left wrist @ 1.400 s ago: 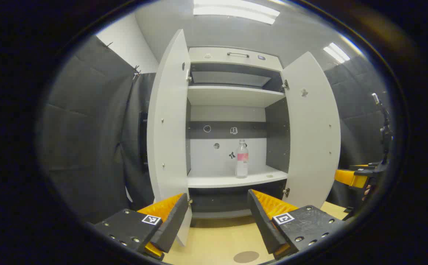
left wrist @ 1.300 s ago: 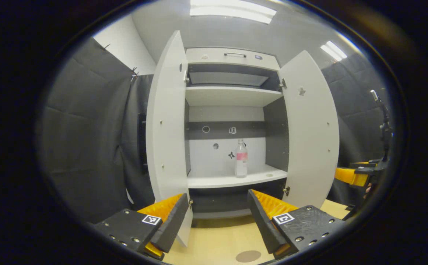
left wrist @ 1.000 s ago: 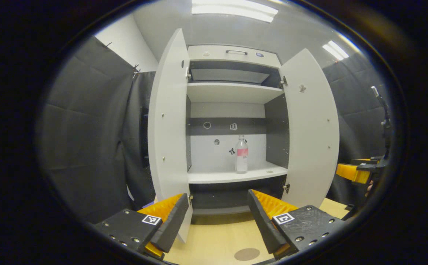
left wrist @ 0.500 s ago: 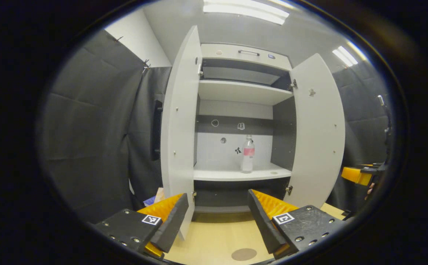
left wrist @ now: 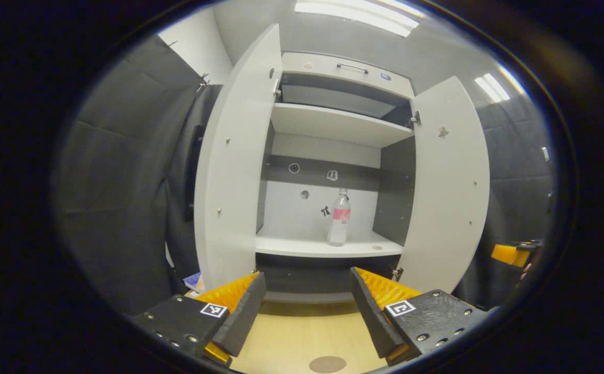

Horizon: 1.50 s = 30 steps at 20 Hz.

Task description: Grasp the bottle in the cabinet with the left hand and place it on the coaster, then close the right door with the right hand and the left door with the left hand.

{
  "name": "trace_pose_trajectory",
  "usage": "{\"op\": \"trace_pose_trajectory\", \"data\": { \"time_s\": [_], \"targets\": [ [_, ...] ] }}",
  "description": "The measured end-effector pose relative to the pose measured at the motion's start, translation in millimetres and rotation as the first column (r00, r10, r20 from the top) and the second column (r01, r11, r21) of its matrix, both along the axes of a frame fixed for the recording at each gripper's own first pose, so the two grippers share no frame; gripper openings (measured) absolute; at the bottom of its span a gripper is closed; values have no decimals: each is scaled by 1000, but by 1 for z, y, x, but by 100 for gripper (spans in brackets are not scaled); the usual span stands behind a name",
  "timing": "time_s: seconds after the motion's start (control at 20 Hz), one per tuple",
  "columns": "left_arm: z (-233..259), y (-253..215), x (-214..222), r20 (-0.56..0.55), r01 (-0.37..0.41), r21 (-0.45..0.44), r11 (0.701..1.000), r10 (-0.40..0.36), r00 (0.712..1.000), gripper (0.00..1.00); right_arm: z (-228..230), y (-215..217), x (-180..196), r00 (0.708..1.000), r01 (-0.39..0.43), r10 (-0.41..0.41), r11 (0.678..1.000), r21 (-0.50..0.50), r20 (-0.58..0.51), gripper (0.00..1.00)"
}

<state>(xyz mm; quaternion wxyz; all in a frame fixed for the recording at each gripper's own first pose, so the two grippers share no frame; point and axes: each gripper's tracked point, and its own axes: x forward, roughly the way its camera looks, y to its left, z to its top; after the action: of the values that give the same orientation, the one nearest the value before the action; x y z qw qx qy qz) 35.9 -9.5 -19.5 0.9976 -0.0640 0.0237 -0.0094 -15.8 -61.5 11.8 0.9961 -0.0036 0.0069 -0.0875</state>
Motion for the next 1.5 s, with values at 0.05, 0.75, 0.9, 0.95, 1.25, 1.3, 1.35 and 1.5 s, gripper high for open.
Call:
{"op": "trace_pose_trajectory", "data": {
  "time_s": [0.05,0.75,0.9,0.95,1.25,1.3,1.35,1.5],
  "targets": [
    [2,-7,9,7,23,19,1000,-23,1000,100,4,-12,1,1000,28,-27,999,-30,13,98],
    [51,-90,193,63,150,131,980,-159,985,100,67,-146,60,955,274,-275,961,25,110,98],
    [54,-98,231,51,161,125,979,-169,984,100,59,-156,75,951,291,-293,956,29,100,98],
    [52,-100,245,47,163,131,978,-170,984,100,58,-159,80,950,297,-298,954,31,96,98],
    [33,-105,314,5,153,141,978,-155,988,94,52,-171,90,939,327,-330,944,47,97,98],
    [28,-106,324,-10,158,125,980,-158,987,94,49,-174,90,936,335,-338,941,49,94,98],
    [22,-108,334,-21,164,108,980,-163,986,94,45,-179,93,934,344,-347,938,54,86,98],
    [12,-112,357,-39,168,102,981,-165,986,94,32,-192,95,922,376,-382,922,93,55,98]
  ]
}}
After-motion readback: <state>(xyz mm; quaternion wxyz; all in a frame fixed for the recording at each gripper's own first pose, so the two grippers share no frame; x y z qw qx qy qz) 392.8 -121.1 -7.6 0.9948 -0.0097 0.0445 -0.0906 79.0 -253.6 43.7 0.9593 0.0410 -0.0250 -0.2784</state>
